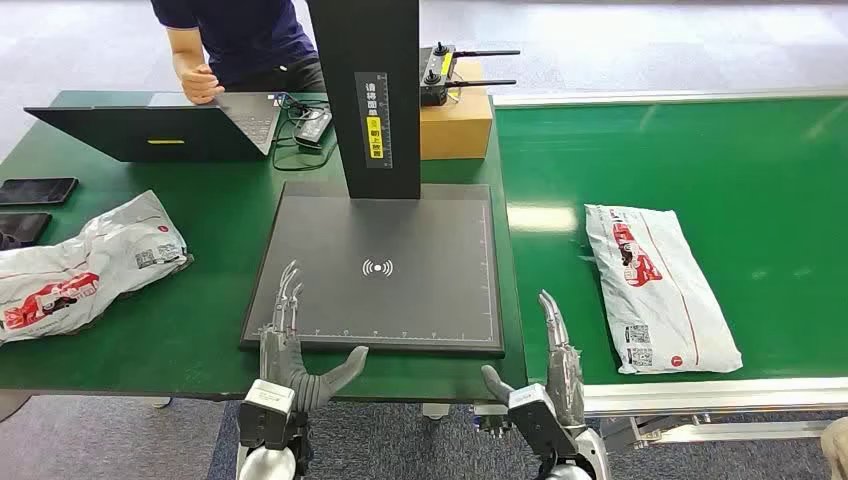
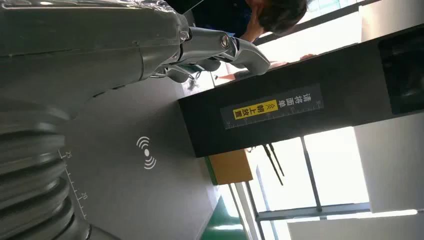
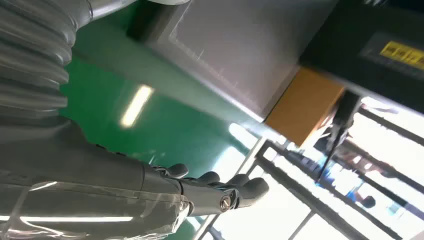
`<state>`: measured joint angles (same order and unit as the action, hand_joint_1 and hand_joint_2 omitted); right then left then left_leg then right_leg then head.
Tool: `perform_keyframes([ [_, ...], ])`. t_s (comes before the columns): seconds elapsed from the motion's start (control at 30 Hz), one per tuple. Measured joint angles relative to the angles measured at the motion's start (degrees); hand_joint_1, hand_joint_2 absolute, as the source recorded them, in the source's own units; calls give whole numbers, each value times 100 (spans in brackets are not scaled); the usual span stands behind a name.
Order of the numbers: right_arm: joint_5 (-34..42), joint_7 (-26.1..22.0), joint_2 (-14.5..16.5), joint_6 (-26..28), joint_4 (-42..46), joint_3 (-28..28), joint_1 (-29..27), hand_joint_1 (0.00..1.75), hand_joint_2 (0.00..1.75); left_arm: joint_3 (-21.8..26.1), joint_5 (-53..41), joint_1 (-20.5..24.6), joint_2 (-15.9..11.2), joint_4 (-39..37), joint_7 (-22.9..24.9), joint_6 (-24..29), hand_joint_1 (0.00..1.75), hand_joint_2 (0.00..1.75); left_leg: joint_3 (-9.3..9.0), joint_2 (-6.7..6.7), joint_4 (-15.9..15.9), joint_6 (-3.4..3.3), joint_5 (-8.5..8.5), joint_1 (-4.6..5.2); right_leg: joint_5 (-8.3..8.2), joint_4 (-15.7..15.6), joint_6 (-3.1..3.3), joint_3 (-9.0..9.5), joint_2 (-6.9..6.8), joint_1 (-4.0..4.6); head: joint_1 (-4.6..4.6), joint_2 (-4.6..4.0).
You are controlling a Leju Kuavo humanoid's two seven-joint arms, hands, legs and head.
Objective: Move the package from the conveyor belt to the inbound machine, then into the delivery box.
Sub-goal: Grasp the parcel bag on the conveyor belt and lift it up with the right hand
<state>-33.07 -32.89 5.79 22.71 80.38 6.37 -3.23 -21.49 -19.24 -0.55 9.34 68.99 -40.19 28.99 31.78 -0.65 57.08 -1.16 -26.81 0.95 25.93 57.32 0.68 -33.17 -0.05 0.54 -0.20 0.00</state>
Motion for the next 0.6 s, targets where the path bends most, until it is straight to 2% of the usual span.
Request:
perform_keyframes([
  [0.27,-107,251,-406,84,-425,-411,393,0,175,-87,133,2,-48,-5,0,51,0,175,0,0,2,-1,0,2,-3,0,-4,0,0,-2,-1,0],
  [0.6,-100,123,-1285,511,-2710,-1106,1819,0,175,-125,257,-16,-120,-3,-2,208,0,175,0,1,6,-8,5,7,-9,-1,-12,1,-2,-8,-1,0],
])
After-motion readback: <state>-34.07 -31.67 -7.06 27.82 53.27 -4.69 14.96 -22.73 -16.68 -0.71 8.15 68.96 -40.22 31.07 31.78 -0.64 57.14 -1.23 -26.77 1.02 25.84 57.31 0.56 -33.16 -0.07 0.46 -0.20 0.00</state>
